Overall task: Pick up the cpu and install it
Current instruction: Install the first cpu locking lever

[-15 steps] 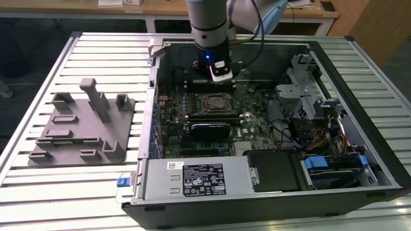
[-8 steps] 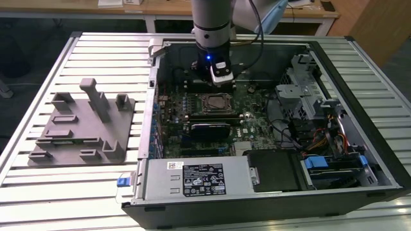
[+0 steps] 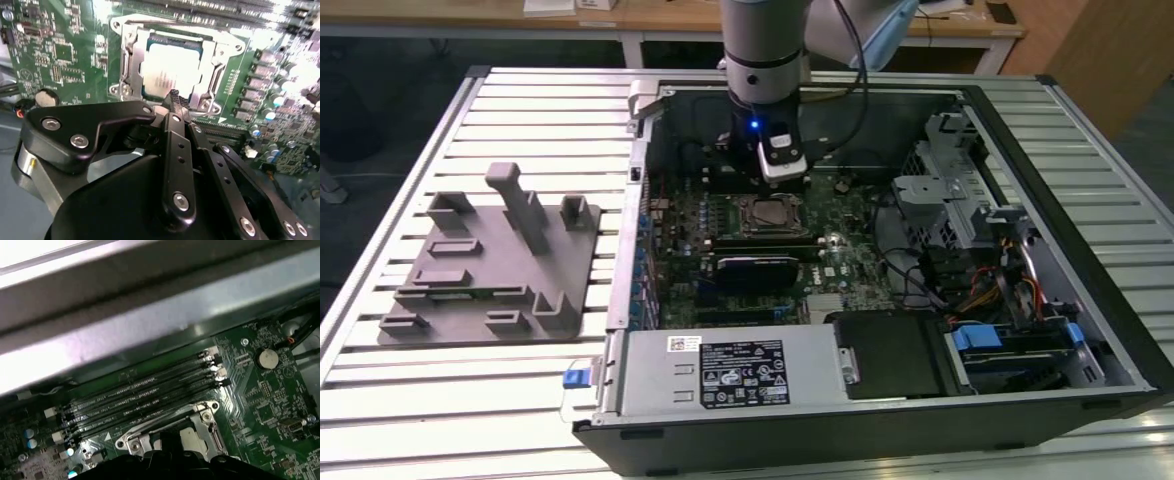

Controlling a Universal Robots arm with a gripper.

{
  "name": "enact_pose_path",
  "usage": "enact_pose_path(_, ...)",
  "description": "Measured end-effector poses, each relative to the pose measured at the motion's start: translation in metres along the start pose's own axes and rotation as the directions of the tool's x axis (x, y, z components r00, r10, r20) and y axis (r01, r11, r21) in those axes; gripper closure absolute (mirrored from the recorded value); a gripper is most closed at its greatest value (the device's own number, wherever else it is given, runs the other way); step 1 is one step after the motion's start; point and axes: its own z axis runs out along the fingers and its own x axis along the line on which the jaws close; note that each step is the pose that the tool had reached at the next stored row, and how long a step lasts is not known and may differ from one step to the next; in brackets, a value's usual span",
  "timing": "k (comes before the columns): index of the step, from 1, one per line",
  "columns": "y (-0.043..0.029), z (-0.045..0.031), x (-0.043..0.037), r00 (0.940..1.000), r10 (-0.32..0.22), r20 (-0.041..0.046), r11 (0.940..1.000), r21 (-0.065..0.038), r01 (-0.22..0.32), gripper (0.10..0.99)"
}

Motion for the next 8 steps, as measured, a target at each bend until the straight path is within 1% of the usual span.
enact_pose_path(8,-0.0093,-0.0006,-0.0042,1.0000,0.002,0.0030,0.9999,0.014,-0.002,0.980)
